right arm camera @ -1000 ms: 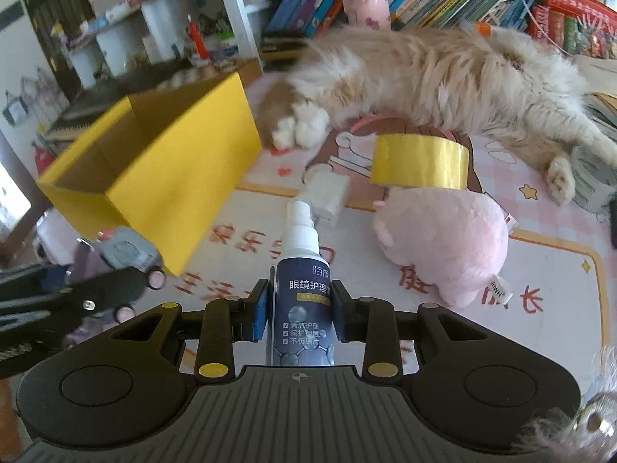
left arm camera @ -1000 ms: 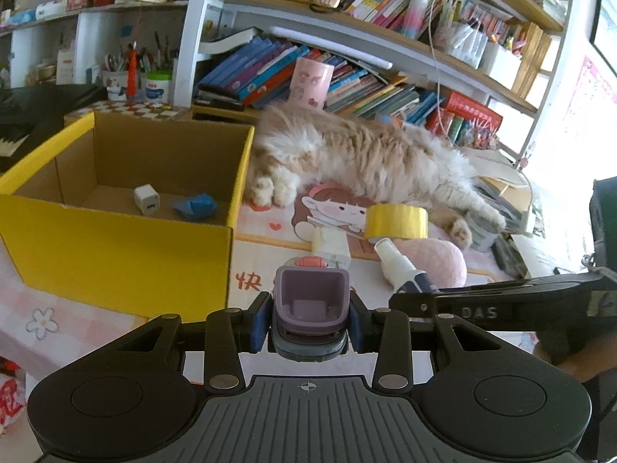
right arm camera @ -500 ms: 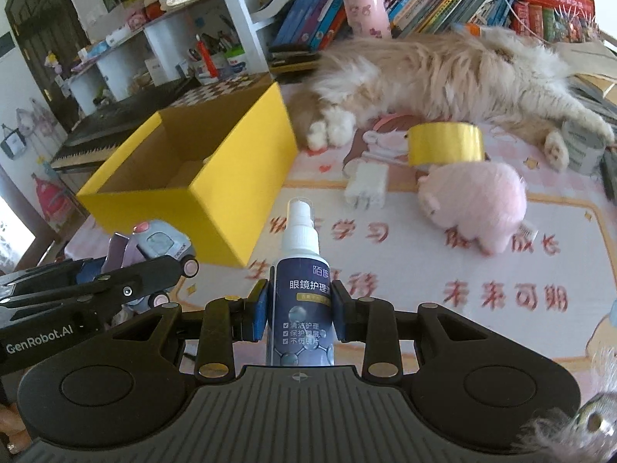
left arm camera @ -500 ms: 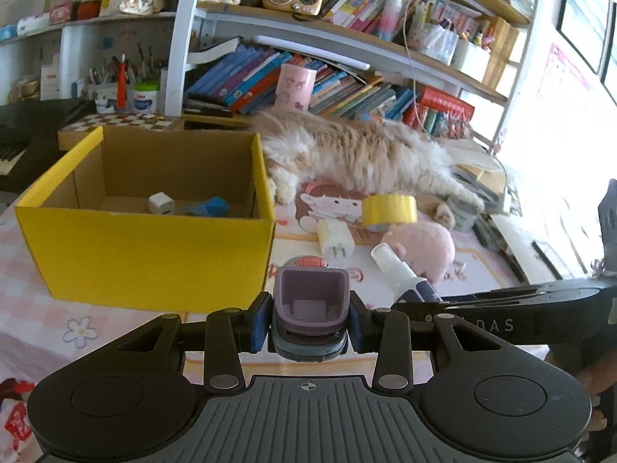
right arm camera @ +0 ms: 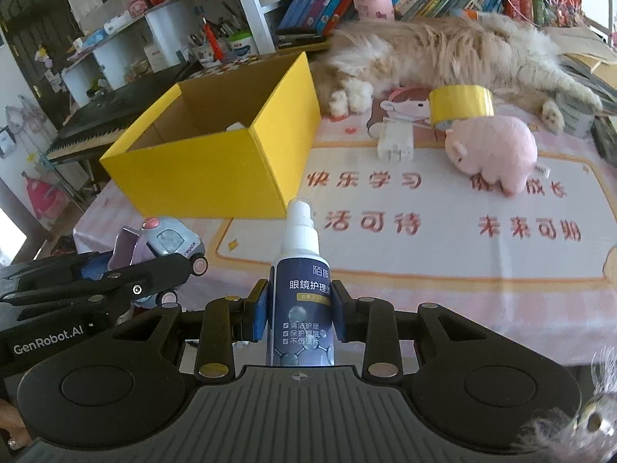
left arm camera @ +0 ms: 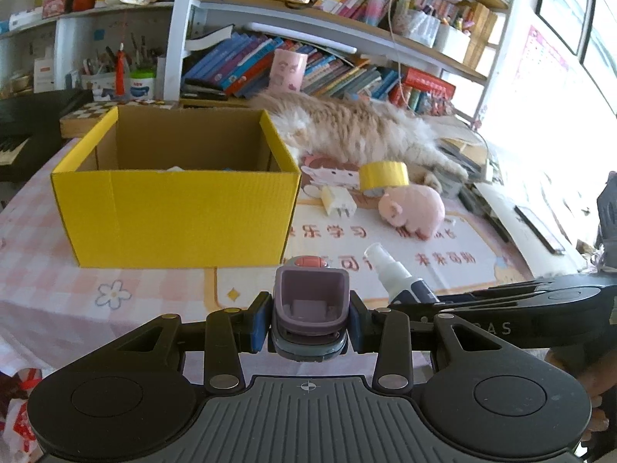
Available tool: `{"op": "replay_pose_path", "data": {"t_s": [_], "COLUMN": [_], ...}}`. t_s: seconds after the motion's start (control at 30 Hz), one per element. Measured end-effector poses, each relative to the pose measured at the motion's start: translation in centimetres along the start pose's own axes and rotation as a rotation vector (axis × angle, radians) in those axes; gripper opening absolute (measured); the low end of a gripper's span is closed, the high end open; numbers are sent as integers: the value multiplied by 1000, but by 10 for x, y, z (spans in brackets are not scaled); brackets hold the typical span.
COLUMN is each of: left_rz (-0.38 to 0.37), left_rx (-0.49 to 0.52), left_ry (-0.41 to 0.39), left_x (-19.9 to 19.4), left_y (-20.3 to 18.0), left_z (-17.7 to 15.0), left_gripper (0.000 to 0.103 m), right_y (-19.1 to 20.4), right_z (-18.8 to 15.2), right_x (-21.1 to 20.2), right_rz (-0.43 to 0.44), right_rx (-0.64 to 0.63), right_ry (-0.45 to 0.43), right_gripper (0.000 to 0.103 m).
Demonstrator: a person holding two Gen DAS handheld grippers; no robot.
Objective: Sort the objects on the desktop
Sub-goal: 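Lift the spray bottle and toy car and carry both toward the yellow box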
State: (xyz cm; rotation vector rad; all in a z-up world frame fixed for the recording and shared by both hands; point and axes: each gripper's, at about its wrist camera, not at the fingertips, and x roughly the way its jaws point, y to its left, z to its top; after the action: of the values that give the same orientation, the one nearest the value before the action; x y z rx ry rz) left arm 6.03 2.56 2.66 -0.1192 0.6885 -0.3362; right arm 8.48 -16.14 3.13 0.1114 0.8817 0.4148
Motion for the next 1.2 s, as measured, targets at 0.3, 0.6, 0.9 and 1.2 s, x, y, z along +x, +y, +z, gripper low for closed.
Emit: {"op": "replay_pose_path", "data": {"t_s": [0.3, 0.6, 0.9, 1.2], "left_rz": [1, 40, 63, 62], "left_rx": [12, -17, -55, -50], "left_ry": [26, 14, -21, -30], "left_x": [-26, -47, -58, -58], "left_y": [18, 39, 55, 61], "left_z": [-21, -33, -35, -33], "left_gripper": [39, 39, 39, 39], "right_y": [33, 66, 91, 101], "right_z": [-28, -38, -37, -32], "right_x": [0, 8, 14, 19], "right_rz": [10, 44, 65, 64], "right_rx": [24, -17, -105, -137], "right_ry": [20, 40, 44, 38], "right_gripper": [30, 30, 30, 30]}}
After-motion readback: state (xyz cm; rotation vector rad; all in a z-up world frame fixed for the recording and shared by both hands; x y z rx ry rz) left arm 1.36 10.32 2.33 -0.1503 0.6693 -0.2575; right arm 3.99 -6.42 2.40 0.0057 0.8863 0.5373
